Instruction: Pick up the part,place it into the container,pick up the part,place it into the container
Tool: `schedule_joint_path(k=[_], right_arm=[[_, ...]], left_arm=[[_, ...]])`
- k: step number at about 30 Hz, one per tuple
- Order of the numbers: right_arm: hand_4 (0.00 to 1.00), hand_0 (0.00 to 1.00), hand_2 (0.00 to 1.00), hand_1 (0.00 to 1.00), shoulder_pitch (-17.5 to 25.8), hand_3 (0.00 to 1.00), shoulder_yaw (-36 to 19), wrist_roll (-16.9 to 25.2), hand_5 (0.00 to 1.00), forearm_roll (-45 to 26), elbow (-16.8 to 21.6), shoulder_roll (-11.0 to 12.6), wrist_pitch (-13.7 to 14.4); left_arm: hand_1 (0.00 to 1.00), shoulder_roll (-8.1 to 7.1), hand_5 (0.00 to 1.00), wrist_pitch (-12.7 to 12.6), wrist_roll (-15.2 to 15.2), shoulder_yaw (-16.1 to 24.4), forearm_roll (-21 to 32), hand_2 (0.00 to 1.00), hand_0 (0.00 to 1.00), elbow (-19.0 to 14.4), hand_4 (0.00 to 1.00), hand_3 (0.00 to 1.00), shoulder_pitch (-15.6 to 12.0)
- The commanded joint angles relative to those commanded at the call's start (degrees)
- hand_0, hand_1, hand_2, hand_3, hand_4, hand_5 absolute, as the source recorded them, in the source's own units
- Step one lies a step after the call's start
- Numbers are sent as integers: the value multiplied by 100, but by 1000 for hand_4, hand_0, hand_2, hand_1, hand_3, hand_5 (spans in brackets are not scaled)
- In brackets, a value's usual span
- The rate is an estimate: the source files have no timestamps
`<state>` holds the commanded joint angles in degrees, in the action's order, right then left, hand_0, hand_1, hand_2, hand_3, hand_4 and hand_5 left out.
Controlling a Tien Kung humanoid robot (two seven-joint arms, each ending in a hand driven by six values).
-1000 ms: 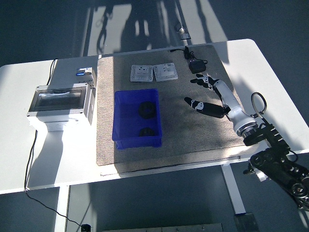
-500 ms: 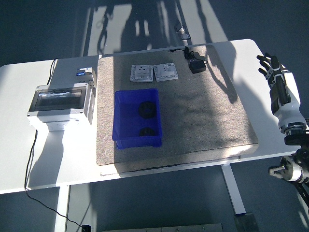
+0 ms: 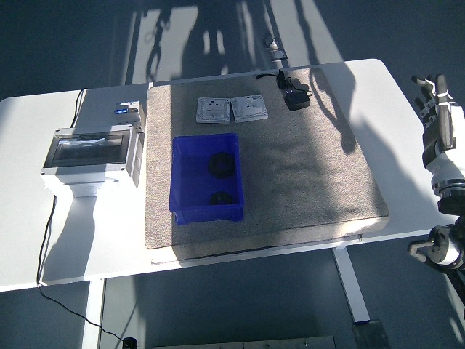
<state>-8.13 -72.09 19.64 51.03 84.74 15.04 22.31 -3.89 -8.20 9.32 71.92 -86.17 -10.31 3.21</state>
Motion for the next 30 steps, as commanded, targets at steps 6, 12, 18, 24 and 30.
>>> schedule_joint_path(k=[6,12,18,24,30], right_arm=[[998,998,998,985,23,998,-61,203,998,-230,-1,-11,146],[998,988,990,950,43,998,-137,427,951,-415,-2,-19,440],[953,867,550,690,29,573,-132,452,401,-259,34,-32,586],[878,845,476,621,6,417,-12,353,274,-152,26,-45,571],[863,841,469,650,-15,324,131,306,217,-75,6,-51,537]], left_arm=[[293,-13,860,-74,-59,27,23,474,605,0,623,598,10],[294,-16,858,-138,-95,41,53,481,604,0,623,597,9],[295,-11,854,-180,-125,42,79,480,605,0,626,596,15],[296,-7,853,-199,-140,39,82,480,604,0,626,595,25],[297,-3,847,-210,-150,38,78,481,603,0,622,595,28]])
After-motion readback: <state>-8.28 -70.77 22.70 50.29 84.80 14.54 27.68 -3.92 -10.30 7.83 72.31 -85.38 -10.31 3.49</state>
